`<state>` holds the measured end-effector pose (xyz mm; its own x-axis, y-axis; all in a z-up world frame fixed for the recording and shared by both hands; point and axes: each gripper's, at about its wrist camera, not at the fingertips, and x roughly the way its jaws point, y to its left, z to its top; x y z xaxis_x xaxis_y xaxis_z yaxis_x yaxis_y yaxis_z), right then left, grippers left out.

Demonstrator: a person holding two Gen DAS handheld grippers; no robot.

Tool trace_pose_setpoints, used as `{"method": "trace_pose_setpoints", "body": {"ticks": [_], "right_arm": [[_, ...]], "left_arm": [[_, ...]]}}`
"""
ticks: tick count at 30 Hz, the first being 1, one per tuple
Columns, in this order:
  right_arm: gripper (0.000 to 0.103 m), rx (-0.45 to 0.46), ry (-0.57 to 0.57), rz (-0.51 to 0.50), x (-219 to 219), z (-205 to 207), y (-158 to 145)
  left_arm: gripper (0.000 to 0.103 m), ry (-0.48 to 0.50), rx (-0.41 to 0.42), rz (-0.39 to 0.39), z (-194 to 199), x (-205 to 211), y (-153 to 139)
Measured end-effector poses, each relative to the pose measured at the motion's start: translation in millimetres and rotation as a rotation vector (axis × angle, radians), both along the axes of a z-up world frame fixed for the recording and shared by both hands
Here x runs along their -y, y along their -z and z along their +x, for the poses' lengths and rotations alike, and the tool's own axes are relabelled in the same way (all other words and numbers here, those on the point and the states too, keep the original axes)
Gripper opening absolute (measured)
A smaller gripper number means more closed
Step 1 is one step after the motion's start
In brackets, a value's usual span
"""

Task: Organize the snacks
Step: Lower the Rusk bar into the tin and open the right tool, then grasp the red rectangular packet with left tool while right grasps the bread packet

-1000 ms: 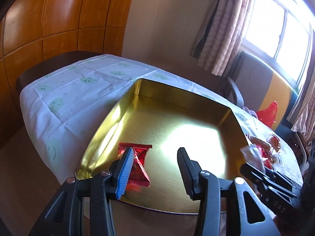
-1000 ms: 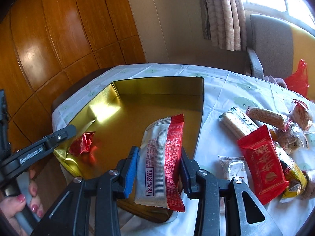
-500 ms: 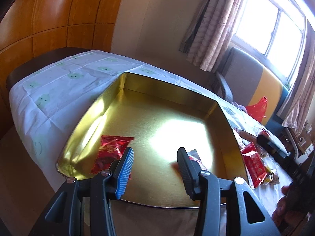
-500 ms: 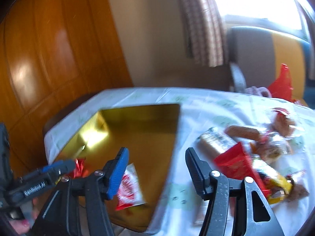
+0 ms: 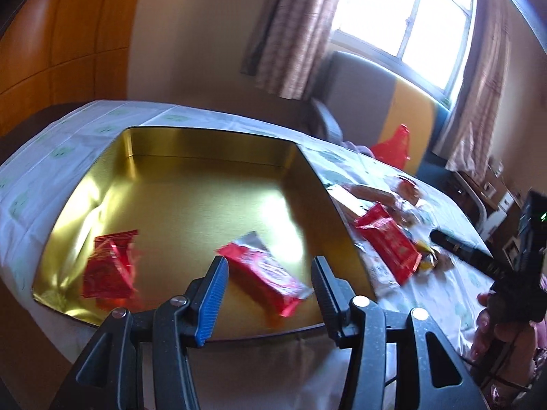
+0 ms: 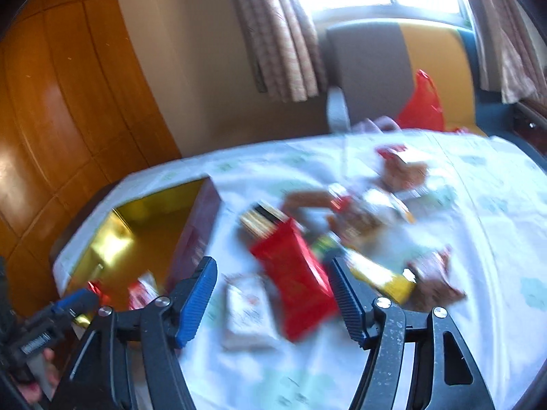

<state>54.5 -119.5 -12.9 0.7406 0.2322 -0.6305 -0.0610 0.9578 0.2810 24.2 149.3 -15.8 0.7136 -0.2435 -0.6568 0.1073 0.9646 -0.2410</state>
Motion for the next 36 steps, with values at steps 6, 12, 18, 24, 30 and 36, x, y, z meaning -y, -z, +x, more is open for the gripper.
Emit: {"method": "trace_pose_setpoints", "body": {"ticks": [6,12,18,24,30,36], "right_arm": [[0.068,-0.060,0.032,-0.066,31,-28,31],[0.068,-0.107,0.078,-0.115,67,-40,51],[0.068,-0.107,0.138,-0.102,97,-33,49],[0.068,-0.089,0.184,-0.104,109,-6,40],[0.067,-0.105,0.176,-0.156,109,21,43],[0.052,-0.125,0.141,-0.175,110,31,57]], "left_arm": [[0.052,0.088,0.008,-0.009,-9,30,-5],[0.052,0.206,-0.025,0.018,-15,73,0],[0.052,0.270,-0.044,0.055,-21,99,1],[0.052,0.265,-0.021,0.065,-22,106,-7],[0.052,0.251,-0.028,0.056,-19,108,-8],[0.052,0.274,-0.032,0.059,-14,121,-9]]}}
